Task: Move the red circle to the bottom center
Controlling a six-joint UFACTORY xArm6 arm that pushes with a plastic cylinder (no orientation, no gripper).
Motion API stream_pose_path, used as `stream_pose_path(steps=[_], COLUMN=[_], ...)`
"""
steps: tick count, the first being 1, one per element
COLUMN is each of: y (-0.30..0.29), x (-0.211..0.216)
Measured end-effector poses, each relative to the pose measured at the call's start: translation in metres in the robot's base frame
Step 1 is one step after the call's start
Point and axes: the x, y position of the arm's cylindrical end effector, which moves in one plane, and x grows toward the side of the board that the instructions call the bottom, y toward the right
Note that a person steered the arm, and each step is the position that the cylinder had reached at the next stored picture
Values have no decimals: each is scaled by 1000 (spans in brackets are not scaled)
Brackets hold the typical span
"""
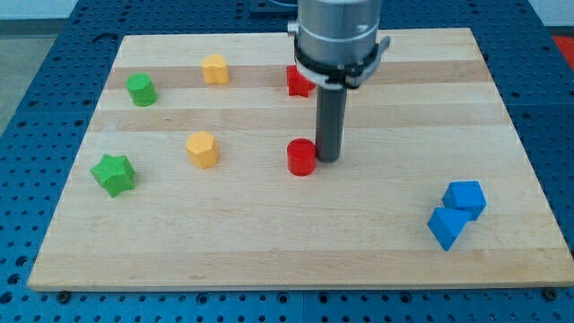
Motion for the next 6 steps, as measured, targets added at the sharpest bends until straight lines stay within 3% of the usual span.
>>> stream_pose_path(steps=[1,3,5,6], y=[4,-28,-20,-2], x=[18,-71,27,54])
